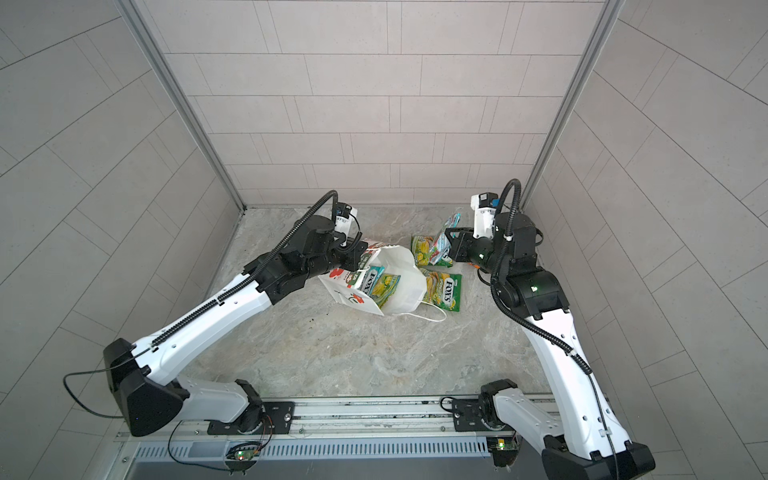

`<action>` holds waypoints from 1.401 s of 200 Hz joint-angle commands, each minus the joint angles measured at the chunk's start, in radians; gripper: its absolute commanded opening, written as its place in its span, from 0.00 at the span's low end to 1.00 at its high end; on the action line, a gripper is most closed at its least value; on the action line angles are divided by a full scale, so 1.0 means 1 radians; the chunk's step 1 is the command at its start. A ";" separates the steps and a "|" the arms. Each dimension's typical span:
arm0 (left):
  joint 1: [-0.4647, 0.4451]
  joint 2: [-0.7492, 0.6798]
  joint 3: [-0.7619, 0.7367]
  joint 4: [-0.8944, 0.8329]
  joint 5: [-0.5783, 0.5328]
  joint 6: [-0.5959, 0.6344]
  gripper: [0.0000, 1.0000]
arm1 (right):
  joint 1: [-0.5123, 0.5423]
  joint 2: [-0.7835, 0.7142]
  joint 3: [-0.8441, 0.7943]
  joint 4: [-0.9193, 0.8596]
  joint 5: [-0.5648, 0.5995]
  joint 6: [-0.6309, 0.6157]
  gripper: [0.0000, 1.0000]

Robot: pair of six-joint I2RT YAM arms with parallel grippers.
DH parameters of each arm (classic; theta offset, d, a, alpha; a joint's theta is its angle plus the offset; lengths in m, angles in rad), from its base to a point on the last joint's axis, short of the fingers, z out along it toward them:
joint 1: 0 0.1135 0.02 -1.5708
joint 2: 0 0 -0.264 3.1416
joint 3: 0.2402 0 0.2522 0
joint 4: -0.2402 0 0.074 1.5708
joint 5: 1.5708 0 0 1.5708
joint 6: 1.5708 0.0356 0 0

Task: Take the snacks out of the paper bag
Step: 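Pull the teal Mint Blossom bag out of the paper bag with the right gripper, then lower the teal bag beside the green bags and open the right gripper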

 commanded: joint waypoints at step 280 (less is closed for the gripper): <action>0.001 -0.039 -0.005 -0.033 -0.017 0.036 0.00 | -0.259 0.284 -0.282 -0.054 0.059 -0.190 0.00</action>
